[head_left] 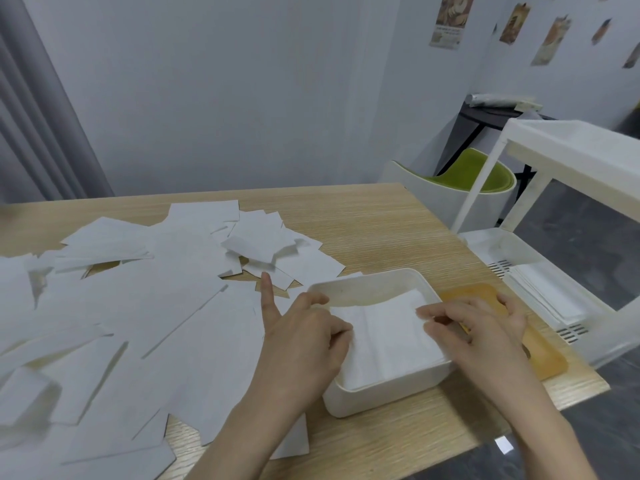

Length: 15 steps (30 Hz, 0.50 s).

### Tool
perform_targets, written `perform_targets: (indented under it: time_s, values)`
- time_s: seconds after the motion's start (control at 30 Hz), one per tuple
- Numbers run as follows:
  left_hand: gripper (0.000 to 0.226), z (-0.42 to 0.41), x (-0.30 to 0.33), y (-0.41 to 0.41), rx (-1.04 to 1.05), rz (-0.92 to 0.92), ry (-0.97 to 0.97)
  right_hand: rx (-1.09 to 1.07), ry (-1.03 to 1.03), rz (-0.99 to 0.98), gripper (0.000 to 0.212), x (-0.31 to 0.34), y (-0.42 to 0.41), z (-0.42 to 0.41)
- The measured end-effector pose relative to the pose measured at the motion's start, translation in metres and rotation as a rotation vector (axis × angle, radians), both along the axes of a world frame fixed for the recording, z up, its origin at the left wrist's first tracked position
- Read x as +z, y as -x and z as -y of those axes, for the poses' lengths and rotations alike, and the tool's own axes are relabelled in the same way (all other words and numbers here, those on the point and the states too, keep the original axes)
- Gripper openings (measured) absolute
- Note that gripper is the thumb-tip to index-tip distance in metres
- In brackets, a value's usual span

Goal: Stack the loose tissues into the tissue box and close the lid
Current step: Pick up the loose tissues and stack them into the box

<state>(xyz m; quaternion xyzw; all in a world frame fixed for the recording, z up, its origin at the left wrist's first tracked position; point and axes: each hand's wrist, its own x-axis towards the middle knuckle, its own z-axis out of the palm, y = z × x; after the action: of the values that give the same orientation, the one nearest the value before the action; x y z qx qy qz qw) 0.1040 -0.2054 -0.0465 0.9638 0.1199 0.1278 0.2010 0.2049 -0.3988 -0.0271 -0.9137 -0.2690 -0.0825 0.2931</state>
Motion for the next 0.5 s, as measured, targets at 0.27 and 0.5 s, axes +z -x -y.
perform_targets:
  time_s: [0.27, 0.5]
  values:
    - [0.068, -0.004, 0.0, 0.003, -0.08, 0.073, -0.199, 0.031, 0.038, 0.07, 0.021, -0.008, -0.006, 0.003]
    - [0.066, -0.007, -0.005, 0.004, -0.1, 0.102, -0.158, 0.013, 0.072, 0.146, 0.016, -0.014, -0.008, 0.003]
